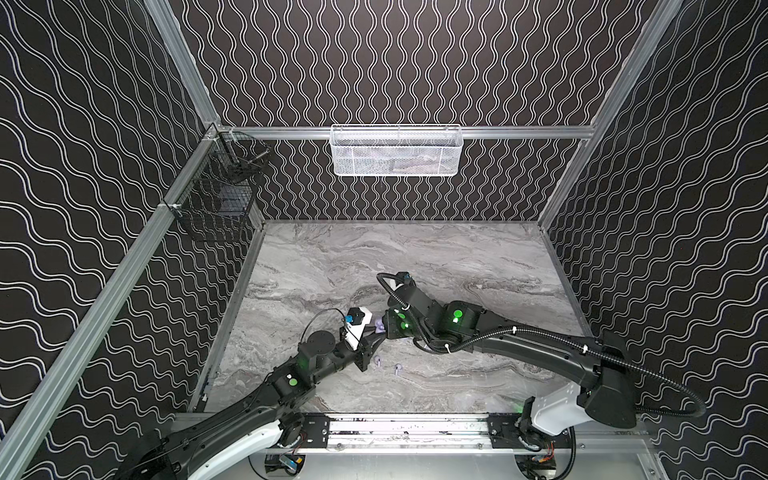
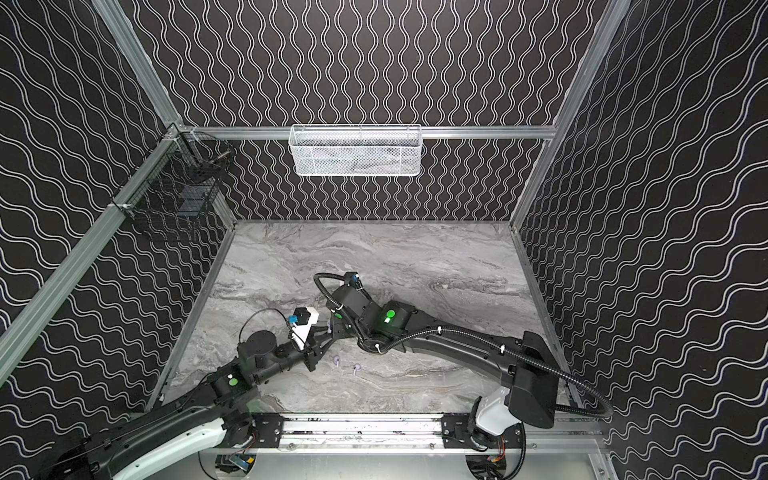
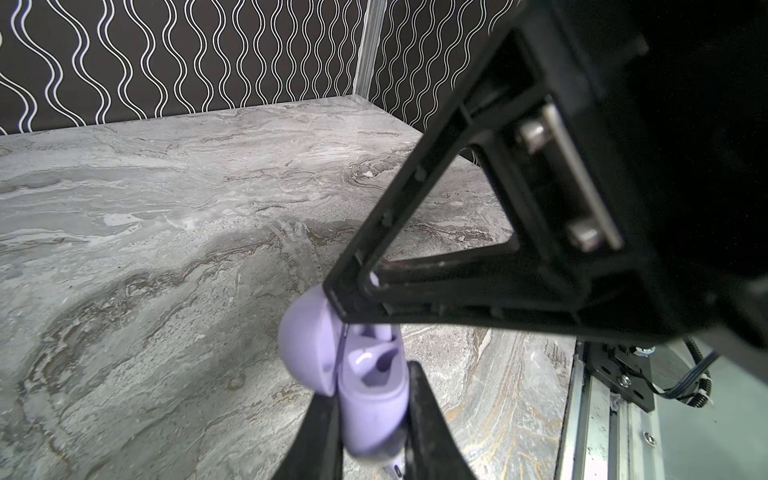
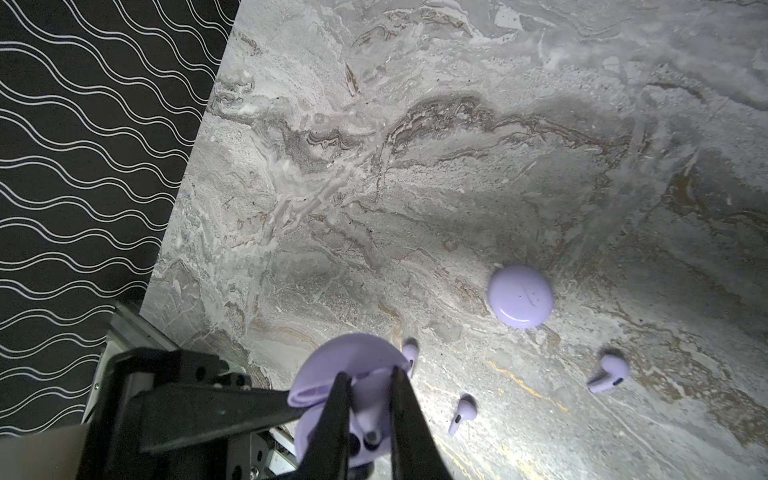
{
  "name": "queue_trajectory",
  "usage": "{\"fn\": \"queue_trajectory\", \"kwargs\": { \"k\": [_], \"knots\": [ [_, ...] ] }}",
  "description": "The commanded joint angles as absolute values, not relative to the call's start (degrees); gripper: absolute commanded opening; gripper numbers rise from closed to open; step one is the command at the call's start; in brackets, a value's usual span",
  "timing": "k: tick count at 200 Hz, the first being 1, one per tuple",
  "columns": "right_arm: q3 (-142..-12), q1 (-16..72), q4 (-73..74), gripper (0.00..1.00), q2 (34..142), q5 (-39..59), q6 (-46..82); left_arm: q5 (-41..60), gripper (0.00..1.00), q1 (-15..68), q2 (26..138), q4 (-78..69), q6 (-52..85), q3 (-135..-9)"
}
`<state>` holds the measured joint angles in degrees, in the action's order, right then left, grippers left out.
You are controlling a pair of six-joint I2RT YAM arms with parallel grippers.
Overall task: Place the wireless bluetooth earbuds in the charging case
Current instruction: 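Lower the earbud into the open case with the right gripper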
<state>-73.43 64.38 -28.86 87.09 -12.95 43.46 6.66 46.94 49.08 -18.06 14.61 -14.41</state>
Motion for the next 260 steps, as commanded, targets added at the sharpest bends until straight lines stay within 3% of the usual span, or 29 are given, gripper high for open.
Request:
{"fn": "queue_trajectory", "kwargs": {
  "k": [1, 260],
  "knots": [
    [-73.1, 64.3, -28.1, 0.17, 86.7, -12.8, 43.8, 6.6, 0.00, 47.0, 48.7, -20.0, 13.5, -14.2],
    [-75.1, 63.7, -29.0, 0.17, 88.4, -7.7, 43.5, 3.5, 0.00, 47.1, 43.0, -22.9, 10.8, -10.5]
  ]
}}
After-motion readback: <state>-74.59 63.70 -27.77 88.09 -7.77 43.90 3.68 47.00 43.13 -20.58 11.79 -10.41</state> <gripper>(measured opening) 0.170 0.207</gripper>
